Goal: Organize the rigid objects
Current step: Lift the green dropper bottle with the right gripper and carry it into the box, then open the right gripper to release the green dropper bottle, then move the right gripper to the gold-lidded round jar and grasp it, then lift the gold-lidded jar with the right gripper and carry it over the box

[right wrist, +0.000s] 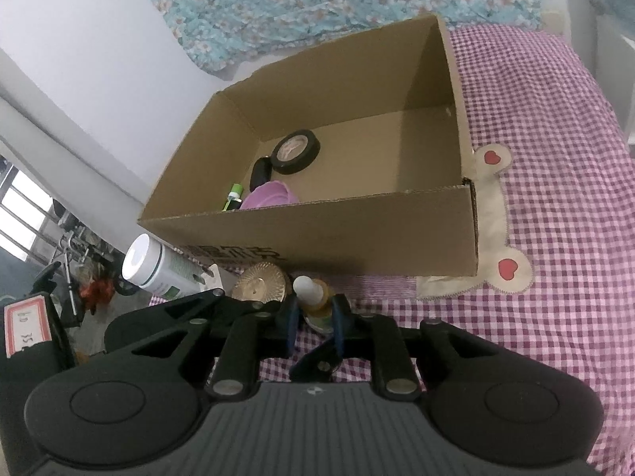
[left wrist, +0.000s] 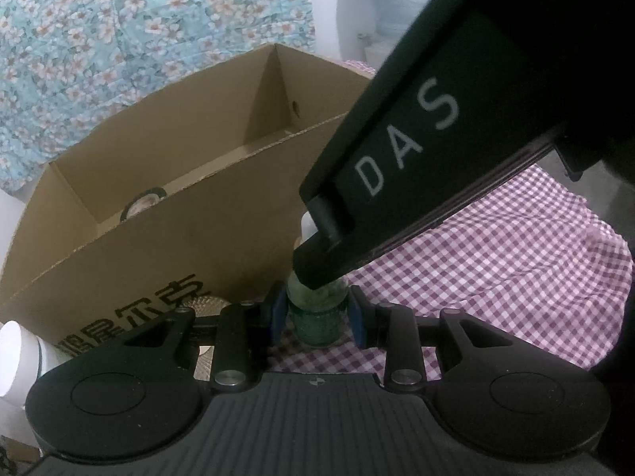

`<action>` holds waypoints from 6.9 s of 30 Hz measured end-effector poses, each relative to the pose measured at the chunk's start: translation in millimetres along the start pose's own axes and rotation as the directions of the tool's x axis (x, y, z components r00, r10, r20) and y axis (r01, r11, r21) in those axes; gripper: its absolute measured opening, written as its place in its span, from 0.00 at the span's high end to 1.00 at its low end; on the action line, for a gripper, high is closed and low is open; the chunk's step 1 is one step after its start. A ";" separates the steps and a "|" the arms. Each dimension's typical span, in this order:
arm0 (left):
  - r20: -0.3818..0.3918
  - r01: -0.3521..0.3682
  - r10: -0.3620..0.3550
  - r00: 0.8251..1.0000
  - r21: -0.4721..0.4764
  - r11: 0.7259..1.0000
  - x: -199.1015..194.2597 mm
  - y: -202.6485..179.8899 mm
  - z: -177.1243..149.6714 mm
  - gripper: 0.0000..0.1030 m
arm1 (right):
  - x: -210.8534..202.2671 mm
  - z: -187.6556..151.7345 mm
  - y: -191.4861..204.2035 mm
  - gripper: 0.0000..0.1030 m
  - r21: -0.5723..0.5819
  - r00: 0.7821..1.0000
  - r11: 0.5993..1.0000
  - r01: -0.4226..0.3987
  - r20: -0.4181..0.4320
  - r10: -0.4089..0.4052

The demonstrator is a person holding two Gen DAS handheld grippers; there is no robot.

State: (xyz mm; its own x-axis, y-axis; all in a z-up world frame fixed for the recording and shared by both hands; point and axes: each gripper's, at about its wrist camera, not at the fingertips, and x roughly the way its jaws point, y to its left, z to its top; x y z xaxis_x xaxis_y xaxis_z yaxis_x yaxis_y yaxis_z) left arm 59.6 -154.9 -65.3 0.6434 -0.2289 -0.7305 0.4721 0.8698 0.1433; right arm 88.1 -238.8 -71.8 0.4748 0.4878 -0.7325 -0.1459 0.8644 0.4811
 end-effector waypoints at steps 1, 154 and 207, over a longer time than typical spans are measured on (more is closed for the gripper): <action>0.000 0.002 -0.002 1.000 -0.002 1.000 -1.2 -0.5 -0.1 0.70 | -0.8 -0.2 0.0 0.81 0.000 1.000 1.000 0.002 0.000 -0.002; -0.098 0.093 -0.116 0.988 -0.211 0.973 -12.6 32.0 -21.7 0.46 | 34.6 -9.8 -59.5 0.57 0.327 0.992 0.941 -0.089 -0.055 0.113; -0.116 0.069 -0.092 0.989 -0.188 0.980 -30.8 21.1 -4.7 0.45 | 10.1 -21.4 -49.6 0.57 0.344 0.994 0.933 -0.104 0.012 0.106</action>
State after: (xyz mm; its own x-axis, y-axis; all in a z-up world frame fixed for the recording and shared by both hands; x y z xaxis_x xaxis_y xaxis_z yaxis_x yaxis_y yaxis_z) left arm 46.9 -127.4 -42.9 0.5230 -0.2552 -0.8132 0.3938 0.9185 -0.0351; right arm 81.6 -274.1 -113.4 0.4666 0.5756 -0.6716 0.1134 0.7141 0.6908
